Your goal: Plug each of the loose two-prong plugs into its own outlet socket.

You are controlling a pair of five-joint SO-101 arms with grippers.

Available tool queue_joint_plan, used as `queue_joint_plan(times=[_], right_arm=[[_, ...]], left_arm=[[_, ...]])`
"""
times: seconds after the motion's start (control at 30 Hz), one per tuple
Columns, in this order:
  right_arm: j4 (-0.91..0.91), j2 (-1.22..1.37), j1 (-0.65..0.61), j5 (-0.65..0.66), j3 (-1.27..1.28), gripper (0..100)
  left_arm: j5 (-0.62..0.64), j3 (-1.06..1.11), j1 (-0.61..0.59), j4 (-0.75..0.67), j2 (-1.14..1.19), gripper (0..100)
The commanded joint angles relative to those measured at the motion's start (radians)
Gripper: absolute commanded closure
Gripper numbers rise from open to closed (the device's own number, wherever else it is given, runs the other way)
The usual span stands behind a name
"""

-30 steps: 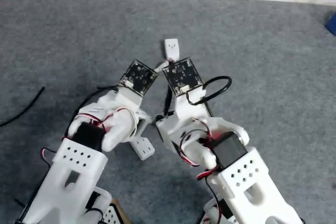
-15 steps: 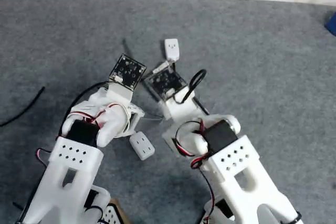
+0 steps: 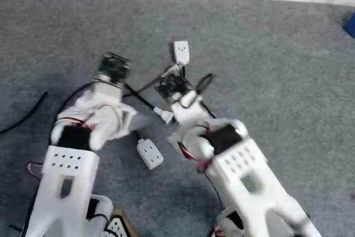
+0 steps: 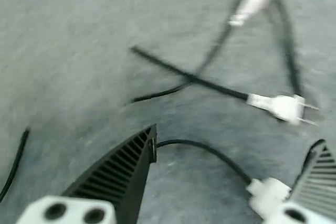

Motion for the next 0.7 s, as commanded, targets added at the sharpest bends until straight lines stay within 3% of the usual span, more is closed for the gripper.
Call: queue_joint_plan(times=[0.0,0.1,0.37,0.5,0.67], right_arm=[[-0.091,0.291,-0.027,0.11,-0.116,72.8],[-0.097,0.489,-0.03,0.187,-0.295,64.9],[-0.104,0.753,-0.019,0.307,-0.628,65.6],[-0.125,0.863,-0.013,0.198,-0.653,65.7],[-0.12,0.964,-0.033,0.269,-0.754,79.4]], left_arm=[[0.037,-0.033,-0.12,-0.003,-0.005,58],[0.044,-0.033,-0.213,0.051,-0.005,58],[-0.015,0.01,-0.383,0.058,-0.005,58],[-0.043,0.01,-0.427,0.058,-0.005,58],[-0.052,0.027,-0.43,0.058,-0.005,58]])
